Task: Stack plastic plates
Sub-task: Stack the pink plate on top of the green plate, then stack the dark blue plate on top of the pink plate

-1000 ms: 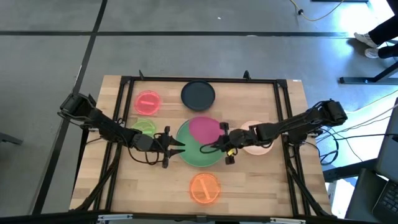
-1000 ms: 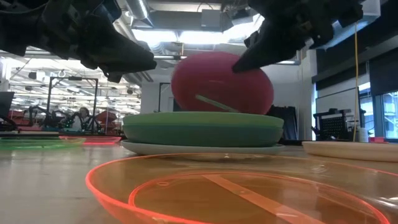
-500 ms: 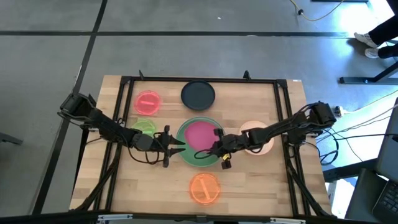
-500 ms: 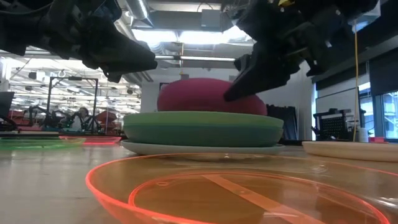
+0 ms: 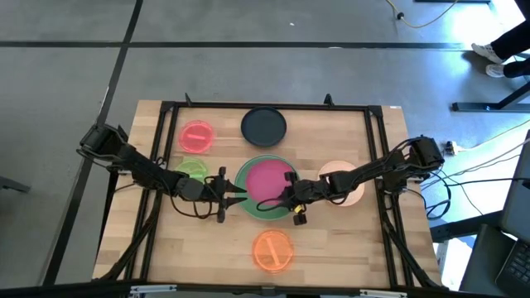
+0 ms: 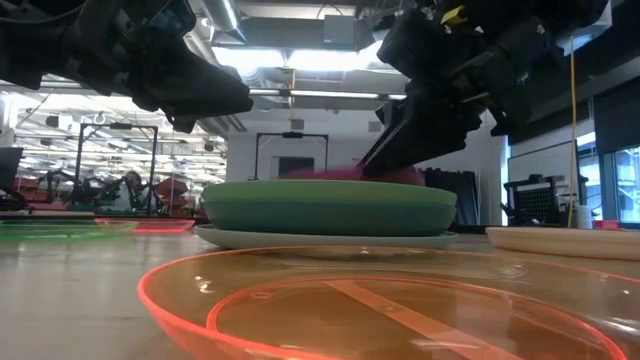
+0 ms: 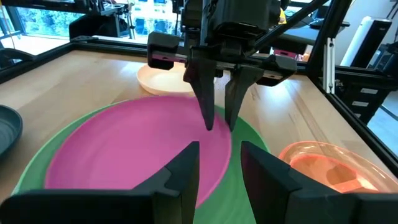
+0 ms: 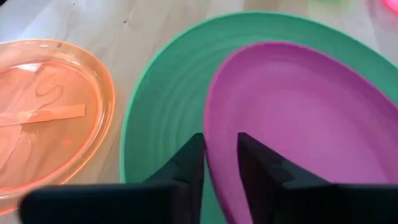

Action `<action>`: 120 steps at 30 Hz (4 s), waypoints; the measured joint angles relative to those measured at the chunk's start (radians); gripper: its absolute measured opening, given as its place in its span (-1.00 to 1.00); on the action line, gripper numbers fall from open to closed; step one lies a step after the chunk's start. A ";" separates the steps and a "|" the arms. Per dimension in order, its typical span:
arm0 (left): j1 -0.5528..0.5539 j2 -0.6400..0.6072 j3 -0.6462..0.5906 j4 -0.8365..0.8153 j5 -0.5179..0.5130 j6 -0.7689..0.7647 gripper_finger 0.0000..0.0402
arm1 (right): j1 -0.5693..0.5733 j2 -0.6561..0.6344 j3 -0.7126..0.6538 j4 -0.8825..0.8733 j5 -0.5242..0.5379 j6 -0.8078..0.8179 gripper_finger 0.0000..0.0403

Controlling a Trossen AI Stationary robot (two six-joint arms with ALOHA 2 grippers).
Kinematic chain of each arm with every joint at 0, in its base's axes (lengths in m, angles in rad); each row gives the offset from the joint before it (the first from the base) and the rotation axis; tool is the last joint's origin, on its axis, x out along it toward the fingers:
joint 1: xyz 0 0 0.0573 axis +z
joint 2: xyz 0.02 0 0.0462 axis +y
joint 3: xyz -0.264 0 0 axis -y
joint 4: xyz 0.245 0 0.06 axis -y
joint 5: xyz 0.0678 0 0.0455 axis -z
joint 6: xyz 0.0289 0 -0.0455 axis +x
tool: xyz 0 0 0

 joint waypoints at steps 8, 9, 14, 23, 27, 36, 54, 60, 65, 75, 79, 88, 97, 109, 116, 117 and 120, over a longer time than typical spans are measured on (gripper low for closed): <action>0.000 0.000 0.000 0.001 0.000 -0.001 -0.45 | 0.000 -0.042 0.023 -0.051 0.102 -0.089 -0.26; 0.000 0.000 0.000 0.001 0.000 -0.001 -0.45 | 0.000 -0.050 0.033 -0.074 0.139 -0.105 -0.26; 0.000 0.000 0.000 0.000 0.000 -0.001 -0.45 | 0.000 -0.075 0.095 -0.218 0.375 -0.253 -0.25; 0.000 0.000 0.000 0.000 -0.001 0.000 -0.45 | -0.061 -0.075 0.111 -0.226 0.691 -0.562 -0.25; 0.000 0.000 0.000 0.000 -0.001 0.000 -0.45 | -0.137 -0.075 0.111 -0.250 0.633 -0.526 -0.25; 0.000 0.000 0.000 0.000 -0.001 0.000 -0.45 | -0.388 -0.075 0.111 -0.279 0.237 -0.479 -0.25; 0.000 0.000 0.000 -0.007 -0.002 0.002 -0.45 | -0.625 -0.030 0.112 -0.209 -0.109 -0.480 -0.25; 0.001 0.000 0.000 -0.014 -0.003 0.002 -0.45 | -0.622 0.063 0.112 -0.141 -0.114 -0.504 -0.25; 0.001 0.000 0.000 -0.032 -0.019 0.002 -0.45 | -0.623 0.125 0.112 -0.082 -0.101 -0.516 -0.25; 0.007 0.000 0.000 -0.029 -0.028 0.002 -0.45 | -0.629 0.201 0.115 -0.033 -0.053 -0.578 -0.25; 0.015 0.000 0.000 -0.029 -0.029 0.002 -0.45 | -0.629 0.201 0.115 -0.031 -0.032 -0.578 -0.25; 0.014 0.000 0.000 -0.029 -0.029 0.002 -0.45 | -0.629 0.201 0.114 0.017 -0.031 -0.585 -0.37; 0.013 0.000 0.000 -0.031 -0.028 0.001 -0.45 | -0.629 0.223 0.115 0.009 -0.032 -0.608 -0.60; 0.014 0.000 0.000 -0.037 -0.028 0.000 -0.45 | -0.629 0.223 0.114 0.006 0.027 -0.644 -0.93; 0.014 0.000 0.000 -0.037 -0.028 0.000 -0.45 | -0.620 0.220 0.114 0.004 0.066 -0.640 -0.98; 0.014 0.000 0.000 -0.037 -0.028 0.000 -0.45 | -0.616 0.215 0.114 -0.003 0.074 -0.639 -0.99; 0.014 0.000 0.000 -0.037 -0.028 0.000 -0.45 | -0.594 0.185 0.114 -0.012 0.102 -0.634 -0.98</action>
